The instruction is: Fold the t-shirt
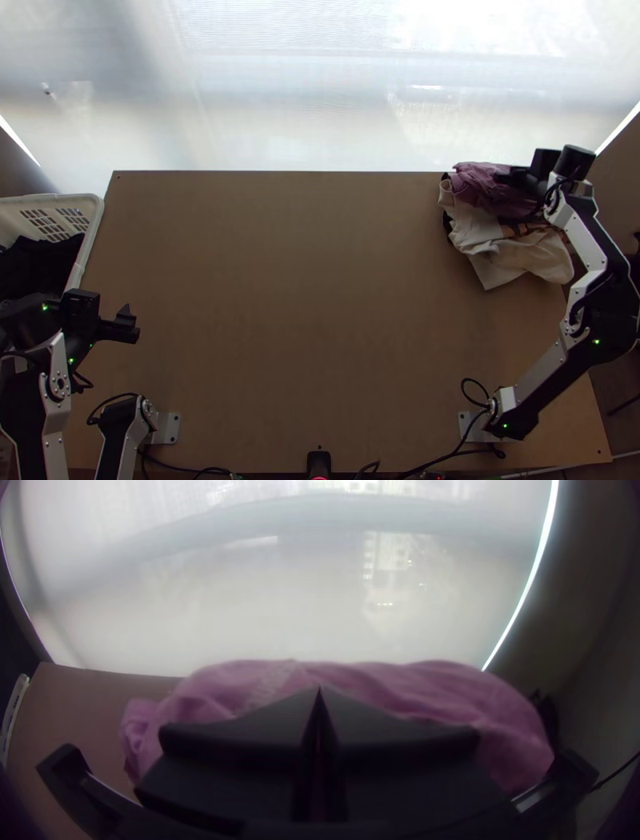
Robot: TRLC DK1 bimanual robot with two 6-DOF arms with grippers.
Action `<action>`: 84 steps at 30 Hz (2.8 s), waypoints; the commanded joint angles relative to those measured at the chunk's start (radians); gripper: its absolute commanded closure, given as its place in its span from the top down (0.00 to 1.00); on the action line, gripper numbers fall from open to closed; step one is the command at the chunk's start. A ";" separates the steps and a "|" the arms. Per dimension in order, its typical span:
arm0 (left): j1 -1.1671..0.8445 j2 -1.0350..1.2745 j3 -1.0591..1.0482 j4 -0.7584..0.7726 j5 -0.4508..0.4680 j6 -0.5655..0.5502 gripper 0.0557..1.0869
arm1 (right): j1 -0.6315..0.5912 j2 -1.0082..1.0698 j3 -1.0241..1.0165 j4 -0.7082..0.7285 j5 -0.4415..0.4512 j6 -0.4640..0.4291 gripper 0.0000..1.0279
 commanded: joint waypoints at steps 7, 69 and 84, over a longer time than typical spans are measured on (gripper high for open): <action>0.050 -0.051 -0.035 -0.002 -0.001 0.063 0.95 | -0.007 -0.123 -0.371 0.008 -0.063 -0.007 0.03; -0.202 -0.536 -0.300 0.382 0.160 -0.186 0.95 | -0.186 -1.904 -1.140 -0.142 0.098 -0.278 0.96; -0.355 -0.557 -0.719 0.704 0.217 -0.249 0.95 | -0.049 -1.907 -1.393 0.030 0.169 -0.315 0.96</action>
